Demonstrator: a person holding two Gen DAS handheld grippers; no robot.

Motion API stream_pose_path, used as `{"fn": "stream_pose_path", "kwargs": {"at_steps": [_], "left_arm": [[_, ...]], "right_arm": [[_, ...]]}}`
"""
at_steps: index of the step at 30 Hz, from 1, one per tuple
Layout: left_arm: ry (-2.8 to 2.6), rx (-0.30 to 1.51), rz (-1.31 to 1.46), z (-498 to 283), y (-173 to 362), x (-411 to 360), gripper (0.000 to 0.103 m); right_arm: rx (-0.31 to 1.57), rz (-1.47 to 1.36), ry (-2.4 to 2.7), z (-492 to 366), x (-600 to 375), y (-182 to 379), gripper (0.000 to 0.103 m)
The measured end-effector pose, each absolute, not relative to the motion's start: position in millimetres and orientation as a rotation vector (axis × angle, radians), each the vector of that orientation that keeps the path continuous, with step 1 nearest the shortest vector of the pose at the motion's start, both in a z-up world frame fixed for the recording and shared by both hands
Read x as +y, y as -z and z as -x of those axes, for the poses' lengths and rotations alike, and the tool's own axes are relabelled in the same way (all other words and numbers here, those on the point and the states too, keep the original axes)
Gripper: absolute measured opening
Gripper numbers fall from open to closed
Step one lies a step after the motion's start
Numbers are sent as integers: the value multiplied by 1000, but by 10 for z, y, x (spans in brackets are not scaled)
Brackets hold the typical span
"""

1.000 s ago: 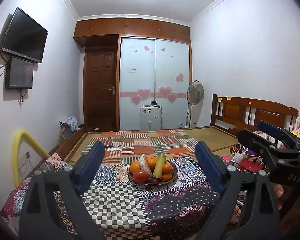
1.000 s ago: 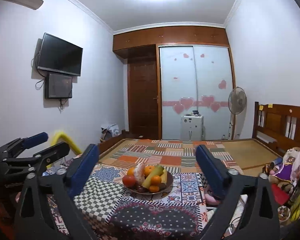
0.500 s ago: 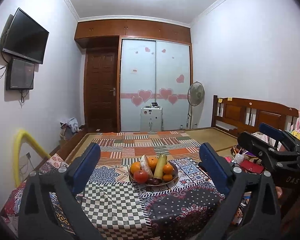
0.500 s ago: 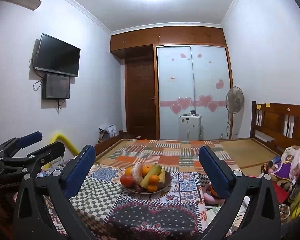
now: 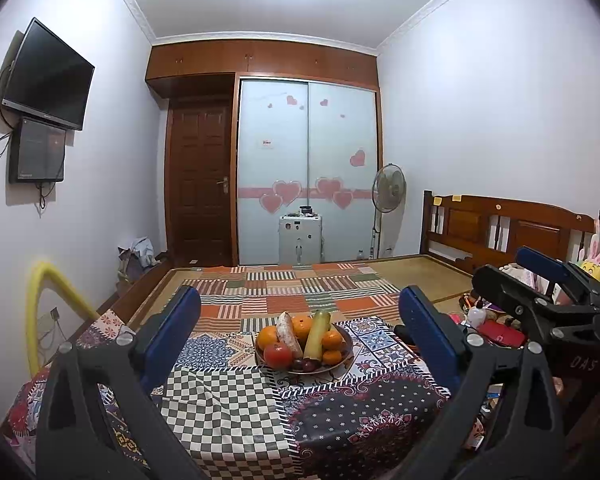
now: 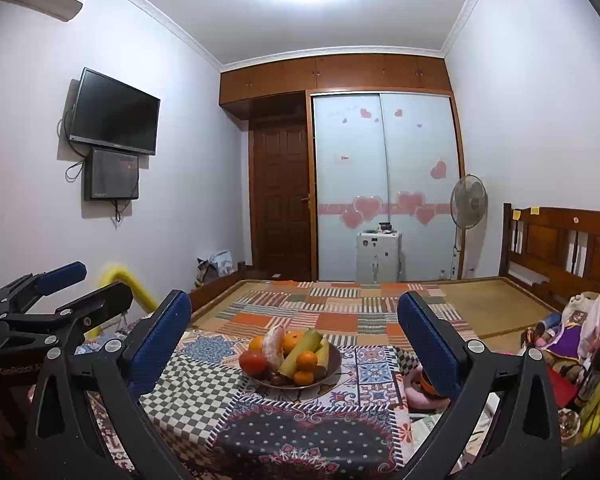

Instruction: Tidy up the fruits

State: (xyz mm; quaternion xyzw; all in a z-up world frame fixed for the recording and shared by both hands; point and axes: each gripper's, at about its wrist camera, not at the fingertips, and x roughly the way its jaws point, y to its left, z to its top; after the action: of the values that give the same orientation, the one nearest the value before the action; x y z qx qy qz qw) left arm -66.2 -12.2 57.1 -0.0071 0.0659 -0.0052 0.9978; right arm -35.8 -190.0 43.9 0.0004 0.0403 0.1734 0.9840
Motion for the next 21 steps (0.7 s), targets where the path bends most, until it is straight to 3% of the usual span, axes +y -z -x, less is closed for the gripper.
{"fn": "stream_pose_path", "kwargs": {"at_steps": [21], "left_arm": [[34,144,14,602,-568,-161,103]], "right_arm": [[74,5,-341,376,-1912,-486,103]]}}
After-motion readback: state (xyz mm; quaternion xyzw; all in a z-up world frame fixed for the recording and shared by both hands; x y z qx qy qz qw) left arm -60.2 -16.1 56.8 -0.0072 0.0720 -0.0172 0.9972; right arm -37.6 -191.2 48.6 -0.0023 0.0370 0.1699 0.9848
